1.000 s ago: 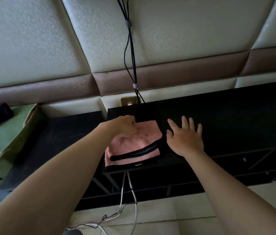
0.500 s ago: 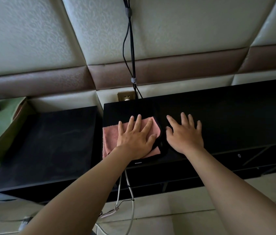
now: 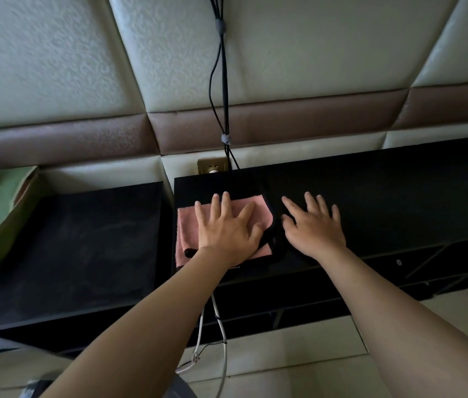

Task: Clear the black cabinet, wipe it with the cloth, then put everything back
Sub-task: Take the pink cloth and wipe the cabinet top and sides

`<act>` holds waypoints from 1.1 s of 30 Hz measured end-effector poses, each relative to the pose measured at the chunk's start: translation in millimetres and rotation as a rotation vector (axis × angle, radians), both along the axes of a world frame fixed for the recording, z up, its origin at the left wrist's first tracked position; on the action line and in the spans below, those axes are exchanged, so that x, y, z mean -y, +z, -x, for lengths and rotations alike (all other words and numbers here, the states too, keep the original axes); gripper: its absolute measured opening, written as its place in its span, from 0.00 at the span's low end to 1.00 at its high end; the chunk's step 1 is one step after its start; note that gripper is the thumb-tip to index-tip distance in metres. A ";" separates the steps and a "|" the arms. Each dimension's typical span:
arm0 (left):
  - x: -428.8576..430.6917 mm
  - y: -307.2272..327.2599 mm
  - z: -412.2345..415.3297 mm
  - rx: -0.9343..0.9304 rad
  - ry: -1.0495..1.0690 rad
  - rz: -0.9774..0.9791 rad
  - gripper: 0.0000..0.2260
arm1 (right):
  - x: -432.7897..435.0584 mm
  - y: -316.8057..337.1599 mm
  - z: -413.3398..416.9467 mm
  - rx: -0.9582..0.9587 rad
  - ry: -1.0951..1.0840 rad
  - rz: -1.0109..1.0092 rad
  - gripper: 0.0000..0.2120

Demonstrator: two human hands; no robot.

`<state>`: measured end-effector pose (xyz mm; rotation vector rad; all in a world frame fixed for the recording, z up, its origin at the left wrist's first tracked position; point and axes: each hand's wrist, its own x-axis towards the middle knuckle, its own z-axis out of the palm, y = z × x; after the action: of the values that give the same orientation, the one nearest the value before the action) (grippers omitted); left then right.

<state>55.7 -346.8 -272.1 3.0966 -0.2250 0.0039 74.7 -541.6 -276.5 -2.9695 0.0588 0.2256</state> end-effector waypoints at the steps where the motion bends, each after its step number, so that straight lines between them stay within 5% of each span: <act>1: 0.0 0.9 4.0 0.025 0.050 0.005 0.27 | 0.9 0.1 0.2 -0.005 0.001 -0.015 0.27; 9: 10.8 1.4 28.6 -0.156 0.108 0.001 0.29 | 16.2 21.7 -13.2 -0.024 -0.087 -0.336 0.27; 18: 68.8 2.0 72.5 -0.192 0.073 -0.043 0.31 | 85.7 13.5 -11.2 -0.035 -0.035 -0.019 0.27; 33: 84.1 1.5 1.9 -0.190 0.121 -0.022 0.30 | 91.8 4.1 -13.4 -0.053 0.097 0.011 0.28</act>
<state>53.8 -430.9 -270.7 3.1000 -0.0319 -0.2895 88.0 -633.4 -272.4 -2.9808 -0.0786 0.3166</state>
